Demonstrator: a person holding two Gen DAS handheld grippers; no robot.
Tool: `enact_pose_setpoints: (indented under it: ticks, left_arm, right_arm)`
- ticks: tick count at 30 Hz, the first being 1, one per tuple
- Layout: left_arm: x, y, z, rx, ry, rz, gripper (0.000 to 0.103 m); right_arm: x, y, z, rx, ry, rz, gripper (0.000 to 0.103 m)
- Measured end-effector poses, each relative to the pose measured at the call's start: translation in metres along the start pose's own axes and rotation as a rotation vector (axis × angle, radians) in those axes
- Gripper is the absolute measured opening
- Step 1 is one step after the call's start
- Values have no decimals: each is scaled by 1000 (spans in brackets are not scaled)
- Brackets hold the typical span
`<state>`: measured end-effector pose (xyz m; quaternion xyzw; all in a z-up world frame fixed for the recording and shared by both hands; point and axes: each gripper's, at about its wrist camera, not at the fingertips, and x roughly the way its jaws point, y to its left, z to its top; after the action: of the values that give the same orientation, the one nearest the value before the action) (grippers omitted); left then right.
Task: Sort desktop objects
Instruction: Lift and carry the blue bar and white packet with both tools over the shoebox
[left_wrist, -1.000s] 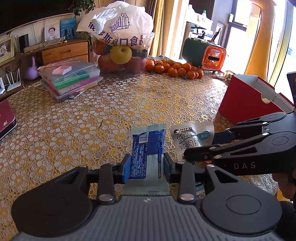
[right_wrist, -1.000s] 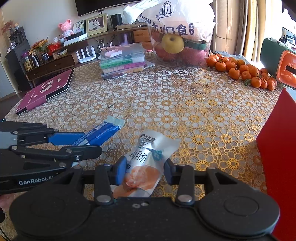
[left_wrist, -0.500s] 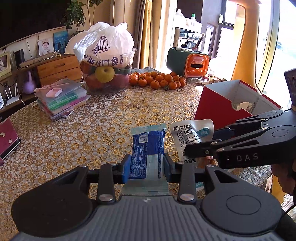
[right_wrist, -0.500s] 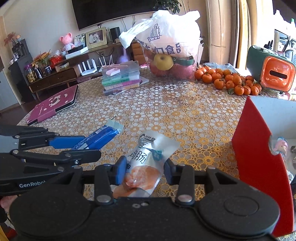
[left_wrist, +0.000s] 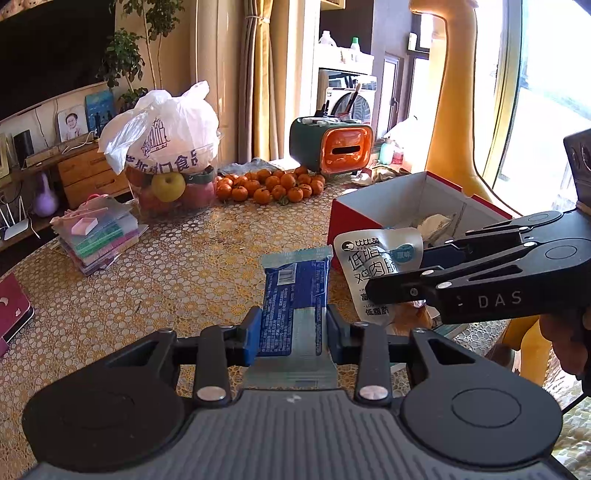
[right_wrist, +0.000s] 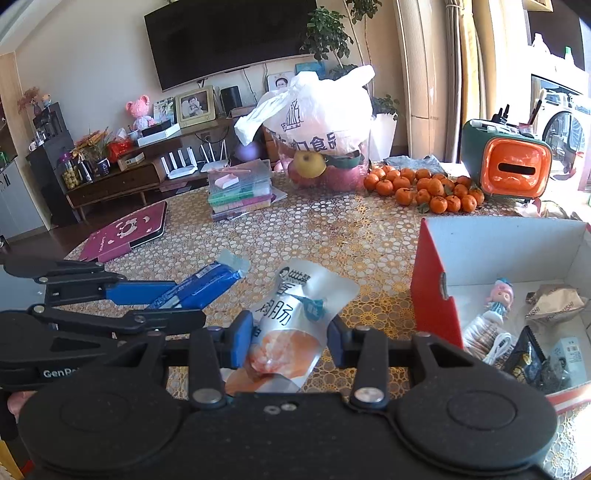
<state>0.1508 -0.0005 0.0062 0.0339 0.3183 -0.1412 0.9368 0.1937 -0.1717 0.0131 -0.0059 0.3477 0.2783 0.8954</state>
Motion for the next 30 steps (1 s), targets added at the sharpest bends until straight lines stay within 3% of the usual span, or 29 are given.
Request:
enact_pose_setpoints:
  ticks: [14, 30]
  left_arm:
    - [-11, -65, 26, 57, -31, -47, 34]
    - [17, -130, 54, 123, -52, -143, 34]
  right_arm:
    - [-72, -39, -8, 34, -76, -32, 41]
    - [-120, -102, -19, 86, -120, -126, 41]
